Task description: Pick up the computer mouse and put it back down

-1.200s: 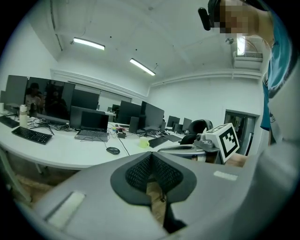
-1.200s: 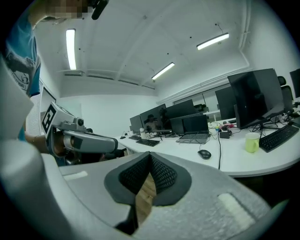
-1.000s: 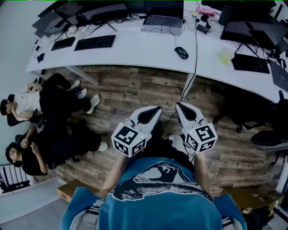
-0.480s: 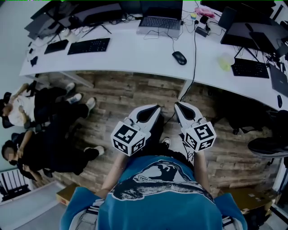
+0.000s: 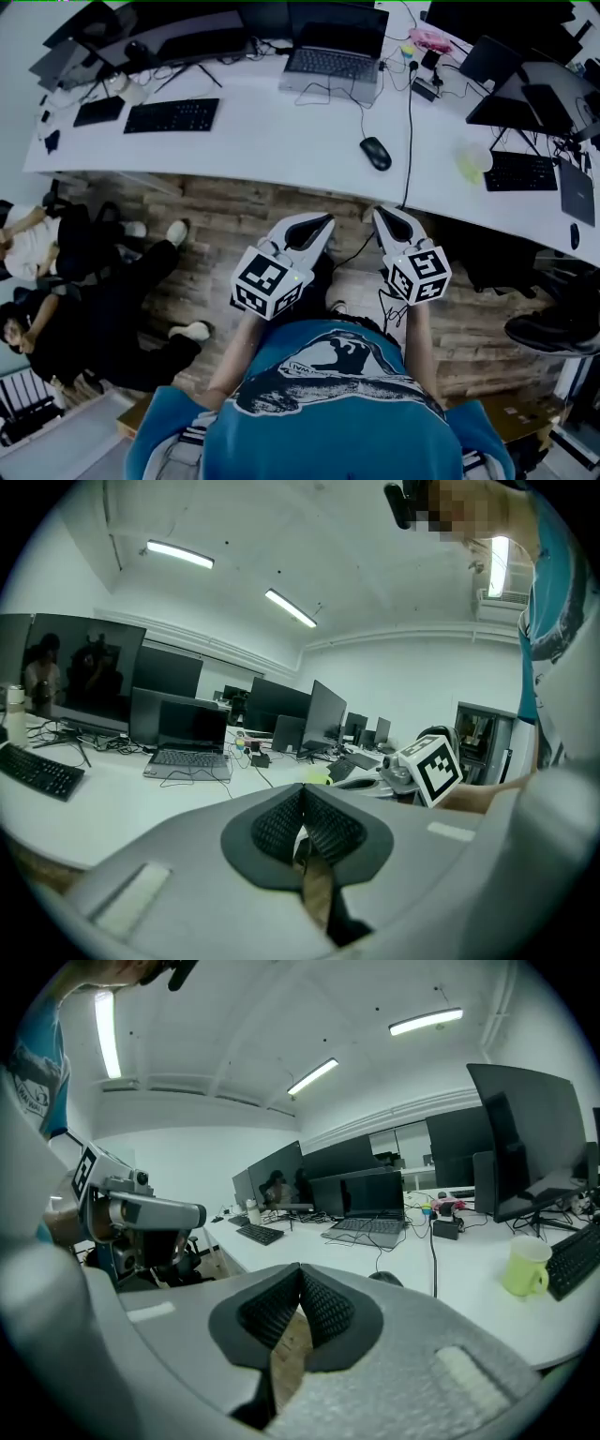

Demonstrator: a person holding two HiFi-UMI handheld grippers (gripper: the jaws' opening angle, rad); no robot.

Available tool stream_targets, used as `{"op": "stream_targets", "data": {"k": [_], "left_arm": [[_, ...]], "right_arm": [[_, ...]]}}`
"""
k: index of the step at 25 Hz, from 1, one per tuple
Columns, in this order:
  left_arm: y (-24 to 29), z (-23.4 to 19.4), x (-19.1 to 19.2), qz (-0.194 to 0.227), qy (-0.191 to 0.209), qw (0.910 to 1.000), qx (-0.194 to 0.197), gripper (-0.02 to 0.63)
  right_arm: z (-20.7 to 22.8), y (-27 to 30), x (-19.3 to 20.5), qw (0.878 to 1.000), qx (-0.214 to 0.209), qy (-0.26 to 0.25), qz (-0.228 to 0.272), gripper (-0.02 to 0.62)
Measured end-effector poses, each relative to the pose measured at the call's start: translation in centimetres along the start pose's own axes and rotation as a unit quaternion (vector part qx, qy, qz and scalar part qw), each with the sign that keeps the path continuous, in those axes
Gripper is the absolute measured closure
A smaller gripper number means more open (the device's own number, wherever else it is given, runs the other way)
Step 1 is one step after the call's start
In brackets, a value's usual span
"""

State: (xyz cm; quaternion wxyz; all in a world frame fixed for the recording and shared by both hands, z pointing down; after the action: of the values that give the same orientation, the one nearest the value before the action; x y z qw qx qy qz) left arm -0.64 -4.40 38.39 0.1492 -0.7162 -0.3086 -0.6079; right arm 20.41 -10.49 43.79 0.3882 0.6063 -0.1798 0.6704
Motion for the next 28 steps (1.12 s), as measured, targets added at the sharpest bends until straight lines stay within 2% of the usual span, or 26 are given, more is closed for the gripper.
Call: {"op": "stream_targets", "data": {"k": [10,12,18,23,28], "left_arm": [[4.2,-7.1,-1.7,0.0,-0.003,0.9994,0.034,0.594],[4.6,-8.3,-2.0,0.0,-0.006,0.9993,0.038,0.594],[5.5,-11.9,-2.9,-0.004,-0.014,0.9989,0.044,0.594],[5.7,-13.9,-2.9,-0.006,-0.014,0.9991,0.039,0.594],[5.7,-14.3,-2.4,-0.009,-0.025,0.9994,0.024,0.594]], "right_arm": [[6.2,7.4,1.1,0.996,0.045,-0.019,-0.075,0.591],[7.3,8.9,1.4,0.994,0.049,-0.022,-0.094,0.533],[10.2,12.9,2.1,0.988,0.071,-0.031,-0.134,0.487],[13.0,16.3,3.7,0.977,0.096,-0.058,-0.184,0.372],[15.7,18.8,5.1,0.964,0.098,-0.061,-0.24,0.264]]}}
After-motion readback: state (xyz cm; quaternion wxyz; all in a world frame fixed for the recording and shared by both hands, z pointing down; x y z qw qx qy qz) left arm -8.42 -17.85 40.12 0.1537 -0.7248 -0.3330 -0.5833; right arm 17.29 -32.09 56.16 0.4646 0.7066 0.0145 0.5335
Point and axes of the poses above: the fingertips, and each gripper's own axes: y forward along the fingers, z to its right, x out of its underside, the point moved 10 cm from there along -y, backward along the fingers, and after that the axes turned 7 degrees about z, right-handed, at the moved point
